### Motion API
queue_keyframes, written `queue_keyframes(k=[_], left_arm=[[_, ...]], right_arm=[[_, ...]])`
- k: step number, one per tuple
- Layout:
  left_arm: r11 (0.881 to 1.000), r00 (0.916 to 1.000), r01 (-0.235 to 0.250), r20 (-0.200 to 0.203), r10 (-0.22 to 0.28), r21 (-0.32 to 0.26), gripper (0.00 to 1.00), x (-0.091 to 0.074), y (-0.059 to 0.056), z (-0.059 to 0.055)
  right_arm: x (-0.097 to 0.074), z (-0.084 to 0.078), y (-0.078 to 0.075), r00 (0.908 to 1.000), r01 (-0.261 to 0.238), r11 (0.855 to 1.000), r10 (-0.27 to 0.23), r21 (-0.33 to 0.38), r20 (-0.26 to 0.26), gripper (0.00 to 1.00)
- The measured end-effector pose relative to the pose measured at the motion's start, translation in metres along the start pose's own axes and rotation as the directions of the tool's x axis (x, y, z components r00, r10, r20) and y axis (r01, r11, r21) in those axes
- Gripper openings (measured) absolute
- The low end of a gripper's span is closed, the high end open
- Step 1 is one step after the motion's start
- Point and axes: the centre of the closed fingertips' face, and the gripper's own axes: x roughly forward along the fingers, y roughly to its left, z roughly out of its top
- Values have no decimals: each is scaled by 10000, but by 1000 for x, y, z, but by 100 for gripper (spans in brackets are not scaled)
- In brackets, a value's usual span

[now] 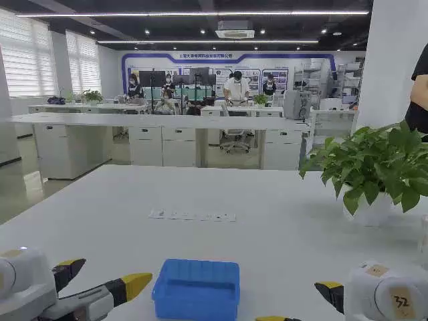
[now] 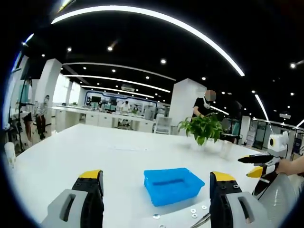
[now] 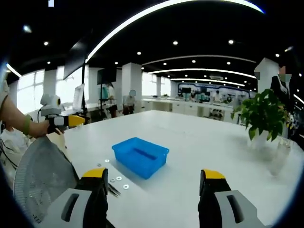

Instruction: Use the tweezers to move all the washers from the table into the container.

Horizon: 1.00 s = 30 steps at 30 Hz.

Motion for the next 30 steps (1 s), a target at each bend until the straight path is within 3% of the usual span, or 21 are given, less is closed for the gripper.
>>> queue_keyframes(k=[4,18,30], left_arm=[[9999,9997,-168,180,169,-17,94,-1,4,3],[10000,10000,31,63,-30,-69,93,-2,0,1],[9996,9996,-35,268,43,-293,92,-4,2,5]], right_arm=[[0,2,2,9999,-89,10000,89,30,115,77],[1,-2,3,9999,-73,9999,70,-148,-155,76],[1,-2,4,9998,-67,9998,64,-198,-173,75]])
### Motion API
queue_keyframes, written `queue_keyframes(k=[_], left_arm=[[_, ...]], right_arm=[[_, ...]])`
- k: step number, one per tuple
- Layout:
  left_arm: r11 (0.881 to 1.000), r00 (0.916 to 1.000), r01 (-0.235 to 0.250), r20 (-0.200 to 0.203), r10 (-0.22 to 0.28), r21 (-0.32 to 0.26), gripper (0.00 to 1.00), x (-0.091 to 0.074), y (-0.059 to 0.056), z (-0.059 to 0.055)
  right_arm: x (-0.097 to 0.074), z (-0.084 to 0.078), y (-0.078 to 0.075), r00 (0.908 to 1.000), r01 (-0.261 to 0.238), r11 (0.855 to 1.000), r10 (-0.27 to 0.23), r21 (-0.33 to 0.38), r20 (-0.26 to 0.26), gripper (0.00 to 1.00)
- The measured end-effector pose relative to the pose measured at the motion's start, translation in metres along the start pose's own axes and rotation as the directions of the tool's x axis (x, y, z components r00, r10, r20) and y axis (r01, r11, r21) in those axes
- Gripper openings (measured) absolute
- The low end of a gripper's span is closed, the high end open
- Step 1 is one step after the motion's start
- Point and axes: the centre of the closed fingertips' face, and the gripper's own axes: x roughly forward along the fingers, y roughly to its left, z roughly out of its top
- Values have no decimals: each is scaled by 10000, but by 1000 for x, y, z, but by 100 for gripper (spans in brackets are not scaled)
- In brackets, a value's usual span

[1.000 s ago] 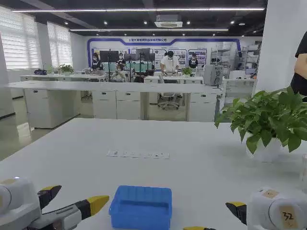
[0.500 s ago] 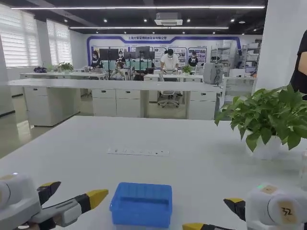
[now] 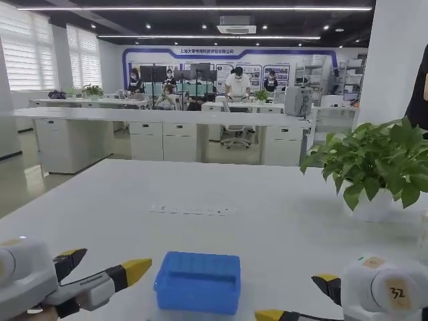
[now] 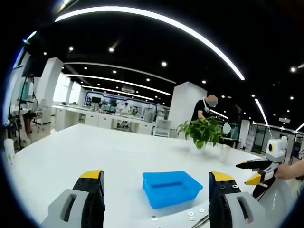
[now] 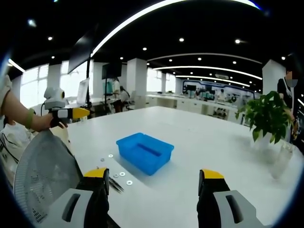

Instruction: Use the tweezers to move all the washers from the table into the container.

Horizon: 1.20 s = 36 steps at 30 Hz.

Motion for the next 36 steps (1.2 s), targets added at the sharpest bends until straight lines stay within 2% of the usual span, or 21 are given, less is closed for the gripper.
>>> queue_keyframes(k=[5,8,11,18,23,25,27,32,36], left_arm=[[10000,10000,-34,27,33,25,92,0,1,1],[10000,9995,-29,311,29,1,93,-1,1,6],[9999,9997,-123,212,125,-97,93,-1,4,4],[9999,9998,-12,192,15,-144,92,0,3,4],[9995,9976,257,649,-243,-198,95,-2,-1,13],[9998,9967,155,799,-144,-132,99,-2,2,15],[9997,9965,84,831,-64,-234,99,-4,4,17],[9995,9924,119,1232,-84,-281,99,-7,7,25],[9993,9927,195,1194,-157,-309,99,-7,6,24]], right_arm=[[1,0,1,10000,-50,10000,50,-27,-32,75],[2,0,1,9999,-117,9999,116,-70,-37,75],[3,-1,2,9998,-192,9998,191,-37,-89,74],[2,1,-1,9999,-134,9998,133,146,55,74],[1,3,-2,9998,-117,9997,114,210,139,74],[0,4,-2,9998,-70,9998,66,211,176,75],[-1,2,-4,9999,78,10000,-78,54,80,75],[-1,2,-13,9991,418,9990,-419,153,57,78],[-3,3,-19,9981,567,9971,-577,513,195,75]])
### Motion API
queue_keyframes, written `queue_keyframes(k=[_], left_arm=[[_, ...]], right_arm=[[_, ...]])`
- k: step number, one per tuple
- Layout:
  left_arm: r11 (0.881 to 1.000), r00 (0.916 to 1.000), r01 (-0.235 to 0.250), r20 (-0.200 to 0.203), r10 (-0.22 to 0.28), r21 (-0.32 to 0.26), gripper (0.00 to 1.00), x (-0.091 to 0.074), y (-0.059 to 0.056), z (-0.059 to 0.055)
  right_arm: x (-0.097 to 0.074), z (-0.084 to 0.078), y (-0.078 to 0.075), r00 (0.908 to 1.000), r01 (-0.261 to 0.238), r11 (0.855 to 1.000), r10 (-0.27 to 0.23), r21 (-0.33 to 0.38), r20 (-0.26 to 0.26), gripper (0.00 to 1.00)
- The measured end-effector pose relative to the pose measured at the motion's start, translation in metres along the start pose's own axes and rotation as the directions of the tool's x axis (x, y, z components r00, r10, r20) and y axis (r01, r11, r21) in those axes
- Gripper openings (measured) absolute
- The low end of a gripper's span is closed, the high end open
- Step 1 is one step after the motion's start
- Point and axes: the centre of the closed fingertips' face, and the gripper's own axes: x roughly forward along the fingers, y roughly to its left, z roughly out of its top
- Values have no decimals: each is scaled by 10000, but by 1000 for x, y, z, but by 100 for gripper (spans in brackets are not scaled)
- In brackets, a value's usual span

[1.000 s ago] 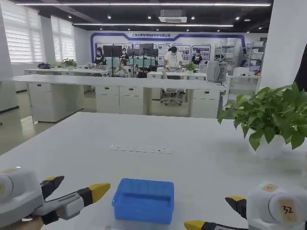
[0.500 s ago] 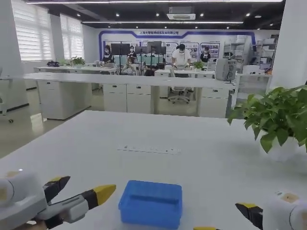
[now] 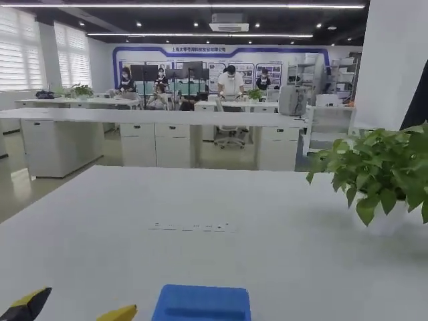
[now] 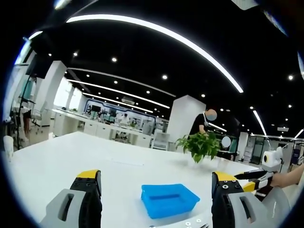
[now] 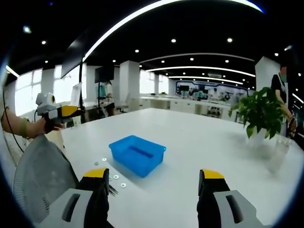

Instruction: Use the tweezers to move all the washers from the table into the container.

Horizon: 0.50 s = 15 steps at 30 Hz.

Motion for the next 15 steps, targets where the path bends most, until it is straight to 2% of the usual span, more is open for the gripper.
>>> queue_keyframes(k=[4,7,9,12,14,15], left_arm=[[9999,9993,128,-351,-126,47,99,3,-1,-6],[9996,9965,275,-789,-273,20,99,5,-2,-14],[9991,9914,418,-1241,-404,90,96,4,-3,-22],[9970,9797,773,-1863,-742,95,91,6,-7,-33],[9943,9667,1064,-2348,-1015,83,88,7,-11,-42],[9929,9557,1187,-2721,-1121,78,86,6,-12,-49]], right_arm=[[0,1,-7,9997,232,9991,-235,366,74,74],[-1,0,-11,9993,354,9972,-360,653,77,74],[-1,-2,-14,9989,471,9950,-475,886,31,73],[0,-4,-18,9980,638,9924,-632,1049,-90,72],[2,-8,-20,9969,749,9918,-720,1037,-313,71],[2,-10,-19,9963,770,9919,-726,1009,-471,71]])
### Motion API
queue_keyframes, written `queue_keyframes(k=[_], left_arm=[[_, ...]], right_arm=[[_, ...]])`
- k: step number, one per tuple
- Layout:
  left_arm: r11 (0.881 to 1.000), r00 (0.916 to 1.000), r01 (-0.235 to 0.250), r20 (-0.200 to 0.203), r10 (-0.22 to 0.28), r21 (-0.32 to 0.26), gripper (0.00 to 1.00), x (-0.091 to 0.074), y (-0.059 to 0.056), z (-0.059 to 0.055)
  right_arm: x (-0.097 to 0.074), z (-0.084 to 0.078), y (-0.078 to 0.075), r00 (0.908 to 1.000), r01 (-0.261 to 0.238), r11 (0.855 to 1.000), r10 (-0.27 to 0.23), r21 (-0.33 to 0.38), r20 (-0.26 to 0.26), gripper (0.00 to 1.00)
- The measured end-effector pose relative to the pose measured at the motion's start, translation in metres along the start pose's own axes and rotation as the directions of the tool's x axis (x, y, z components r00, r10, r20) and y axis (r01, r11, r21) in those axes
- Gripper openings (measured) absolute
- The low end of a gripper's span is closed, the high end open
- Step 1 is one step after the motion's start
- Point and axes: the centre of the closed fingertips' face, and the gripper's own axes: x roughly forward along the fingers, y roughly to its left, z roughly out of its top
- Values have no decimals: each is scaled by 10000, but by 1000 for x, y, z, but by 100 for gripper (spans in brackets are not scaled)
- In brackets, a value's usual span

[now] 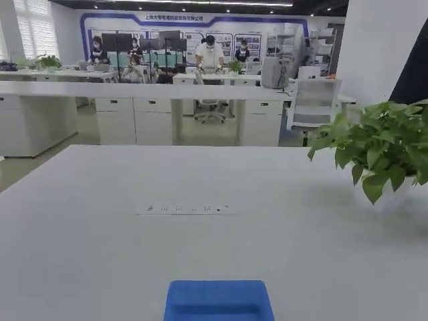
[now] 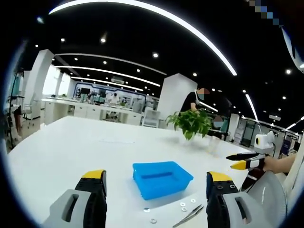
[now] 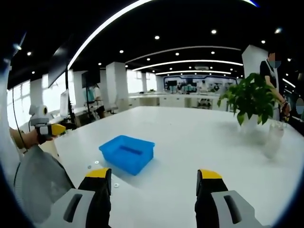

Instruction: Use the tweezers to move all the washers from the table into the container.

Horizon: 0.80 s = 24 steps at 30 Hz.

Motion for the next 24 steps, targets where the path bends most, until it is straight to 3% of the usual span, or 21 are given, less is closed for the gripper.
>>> queue_keyframes(k=[1,3,5,6,8,9,10,11,13,14,15,16,17,18,19,20,21,22,24], left_arm=[[9999,9996,99,-249,-98,31,84,1,-1,-5],[9999,9903,137,-1386,-127,61,78,3,-1,-25],[9983,9813,549,-1837,-579,-210,73,7,-7,-35],[9969,9684,629,-2385,-726,-479,69,5,-9,-43],[9954,9566,787,-2769,-907,-542,57,6,-10,-51],[9936,9411,873,-3211,-1061,-722,53,5,-11,-59],[9940,9407,860,-3231,-1032,-674,51,7,-10,-60],[9919,9337,1010,-3370,-1211,-766,51,8,-13,-63],[9869,9131,1177,-3788,-1511,-1101,52,8,-18,-71],[9866,9014,1311,-4025,-1594,-970,51,8,-19,-76],[9836,8814,1480,-4375,-1783,-1028,49,7,-22,-82],[9827,8758,1536,-4463,-1839,-1034,46,8,-22,-85],[9784,8620,1712,-4633,-2057,-1159,44,8,-25,-89],[9750,8484,1879,-4805,-2221,-1189,43,8,-28,-93],[9688,8261,2223,-5066,-2469,-1096,42,7,-32,-97],[9647,8095,2452,-5275,-2580,-957,40,6,-34,-100],[9611,7952,2649,-5460,-2636,-782,38,6,-35,-103],[9570,7869,2879,-5610,-2570,-345,37,7,-35,-104],[9445,7592,3286,-5944,-2650,-14,35,8,-38,-108]], right_arm=[[0,-3,0,9998,25,10000,-25,-42,-184,71],[1,-11,-1,9977,85,9993,-110,-370,-676,68],[4,-16,3,9948,-108,9988,58,-483,-1021,63],[5,-18,6,9931,-222,9983,159,-532,-1166,62],[7,-24,9,9881,-403,9973,306,-619,-1508,62],[8,-26,10,9863,-510,9967,404,-628,-1599,62],[8,-28,9,9848,-625,9959,508,-657,-1660,61],[9,-30,11,9823,-781,9941,638,-752,-1761,60],[10,-33,11,9782,-922,9920,741,-859,-1941,59],[11,-35,11,9763,-977,9913,782,-884,-2017,58],[12,-37,10,9732,-1037,9906,826,-889,-2147,57],[11,-40,10,9715,-1080,9908,877,-817,-2203,57],[10,-45,11,9654,-1164,9917,1001,-544,-2409,58],[10,-46,10,9651,-1147,9922,998,-484,-2420,57],[10,-45,9,9651,-1155,9922,1010,-468,-2416,57],[10,-46,9,9648,-1171,9922,1033,-430,-2420,56],[10,-47,9,9630,-1205,9921,1082,-353,-2470,55],[10,-47,10,9627,-1219,9920,1099,-337,-2474,55],[9,-47,10,9624,-1231,9920,1125,-278,-2473,53]])
